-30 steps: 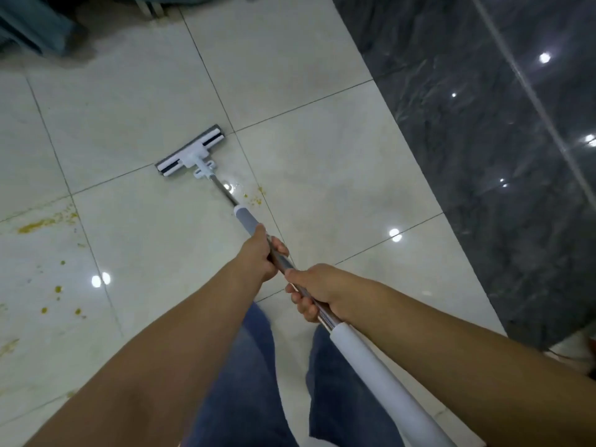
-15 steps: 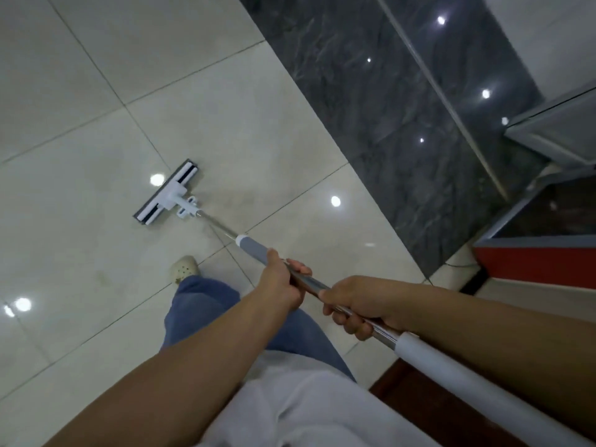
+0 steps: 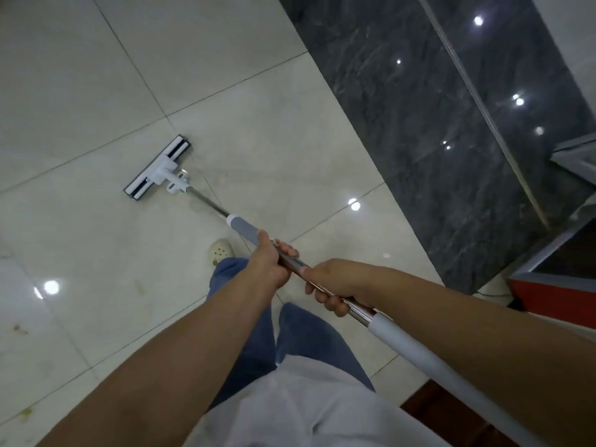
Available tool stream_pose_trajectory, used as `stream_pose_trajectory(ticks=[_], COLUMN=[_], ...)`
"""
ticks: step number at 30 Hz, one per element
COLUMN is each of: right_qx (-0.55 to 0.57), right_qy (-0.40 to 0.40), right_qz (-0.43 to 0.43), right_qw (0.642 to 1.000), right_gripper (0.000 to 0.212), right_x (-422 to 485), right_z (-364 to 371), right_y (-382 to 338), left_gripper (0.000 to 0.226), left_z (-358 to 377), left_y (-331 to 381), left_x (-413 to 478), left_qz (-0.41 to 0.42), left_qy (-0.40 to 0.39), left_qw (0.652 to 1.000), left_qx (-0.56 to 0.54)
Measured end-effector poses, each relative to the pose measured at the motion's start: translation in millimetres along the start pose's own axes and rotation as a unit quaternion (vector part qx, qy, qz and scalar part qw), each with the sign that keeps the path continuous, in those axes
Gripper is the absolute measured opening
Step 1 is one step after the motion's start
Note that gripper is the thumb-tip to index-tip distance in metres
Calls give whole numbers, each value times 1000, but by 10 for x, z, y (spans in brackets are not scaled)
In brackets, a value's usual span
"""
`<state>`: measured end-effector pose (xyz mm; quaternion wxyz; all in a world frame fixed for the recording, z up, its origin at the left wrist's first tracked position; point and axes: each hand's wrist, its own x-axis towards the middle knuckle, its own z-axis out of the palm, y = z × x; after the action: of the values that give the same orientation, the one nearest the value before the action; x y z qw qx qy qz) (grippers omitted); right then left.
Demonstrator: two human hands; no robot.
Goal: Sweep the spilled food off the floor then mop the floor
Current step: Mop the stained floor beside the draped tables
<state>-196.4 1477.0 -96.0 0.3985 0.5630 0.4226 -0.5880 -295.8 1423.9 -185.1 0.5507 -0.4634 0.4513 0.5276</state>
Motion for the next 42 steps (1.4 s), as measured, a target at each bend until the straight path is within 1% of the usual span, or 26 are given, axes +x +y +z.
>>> stream_pose_trajectory(ticks=[3, 7, 11, 14, 16, 20, 24, 28, 33, 37, 40, 42], right_qx=[10, 3, -8, 2, 5, -9, -43, -89, -169, -239, -273, -292], right_qy=[-10, -37, -62, -79, -89, -84, -65, -69, -73, -54, -47, -45], right_qz=[-6, -30, -39, -48, -50, -40, -34, -39, -29, -11, -3, 0], right_qw=[1000, 999, 997, 996, 995, 996, 996, 993, 982, 970, 961, 955], right_gripper=[38, 40, 41, 40, 38, 36, 34, 35, 36, 35, 34, 35], right_x=[138, 382, 552, 619, 636, 599, 617, 530, 366, 167, 95, 93], right_z=[155, 413, 689, 857, 889, 647, 102, -625, -1647, -2474, -2935, -3118], right_y=[-822, -1928, -2955, -3507, -3680, -3567, -3271, -3037, -2700, -2462, -2380, -2387], left_gripper=[49, 51, 48, 46, 46, 50, 62, 50, 51, 50, 48, 48], left_z=[95, 138, 133, 126, 132, 317, 710, 1240, 2014, 2672, 3053, 3229], left_y=[820, 1972, 3048, 3617, 3784, 3575, 3096, 2579, 1772, 1152, 866, 787], left_x=[123, 325, 443, 440, 398, 408, 517, 524, 529, 486, 509, 509], left_qz=[25, 57, 97, 118, 126, 127, 121, 128, 138, 121, 104, 101], left_qy=[6, 1, 10, 15, 20, 37, 45, 39, 39, 30, 20, 23], left_qw=[1000, 998, 995, 992, 991, 991, 990, 984, 973, 964, 953, 951], left_qx=[3, -19, -22, -31, -27, -21, -49, -117, -181, -234, -284, -291])
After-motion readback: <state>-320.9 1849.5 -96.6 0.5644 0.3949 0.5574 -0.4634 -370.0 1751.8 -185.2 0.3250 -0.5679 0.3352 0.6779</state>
